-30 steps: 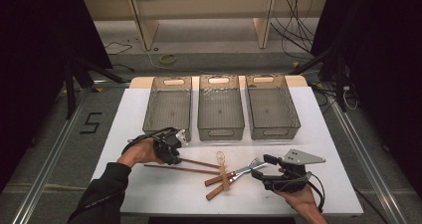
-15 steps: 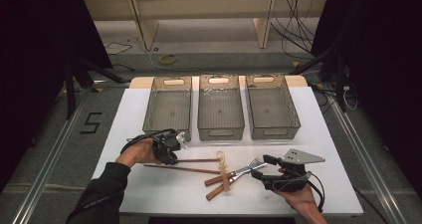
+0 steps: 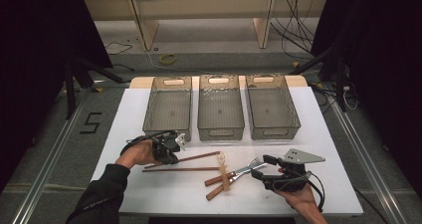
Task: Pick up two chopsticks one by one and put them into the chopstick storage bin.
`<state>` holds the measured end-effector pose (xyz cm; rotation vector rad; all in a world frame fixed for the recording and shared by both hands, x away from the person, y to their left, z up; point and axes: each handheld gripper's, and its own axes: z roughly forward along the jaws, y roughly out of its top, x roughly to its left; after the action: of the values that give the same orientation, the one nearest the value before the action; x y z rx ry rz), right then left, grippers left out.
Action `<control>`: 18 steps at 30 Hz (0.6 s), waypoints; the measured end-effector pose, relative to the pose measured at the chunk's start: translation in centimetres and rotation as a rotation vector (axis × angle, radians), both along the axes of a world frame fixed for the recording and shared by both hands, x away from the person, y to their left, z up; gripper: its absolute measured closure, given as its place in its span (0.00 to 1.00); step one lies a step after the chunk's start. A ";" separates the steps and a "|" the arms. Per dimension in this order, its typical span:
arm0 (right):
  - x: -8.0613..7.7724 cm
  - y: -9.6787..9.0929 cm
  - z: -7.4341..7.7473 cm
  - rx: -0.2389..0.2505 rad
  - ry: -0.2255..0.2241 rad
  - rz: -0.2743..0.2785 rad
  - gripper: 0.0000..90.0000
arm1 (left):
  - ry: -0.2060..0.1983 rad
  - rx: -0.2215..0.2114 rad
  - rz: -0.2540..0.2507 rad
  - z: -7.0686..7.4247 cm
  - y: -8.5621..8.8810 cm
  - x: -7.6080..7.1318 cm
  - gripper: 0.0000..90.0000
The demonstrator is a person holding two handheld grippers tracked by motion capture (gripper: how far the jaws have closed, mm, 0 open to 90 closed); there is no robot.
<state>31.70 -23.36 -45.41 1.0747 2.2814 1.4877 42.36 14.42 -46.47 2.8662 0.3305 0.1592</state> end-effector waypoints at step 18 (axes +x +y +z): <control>0.0 0.0 0.0 0.001 0.000 -0.002 0.32 | -0.105 -0.156 0.132 4.2 0.7 -1.1 0.94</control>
<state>31.72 -23.41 -45.40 1.0770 2.2785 1.4889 41.30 15.07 -42.24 2.6708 0.4890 0.2941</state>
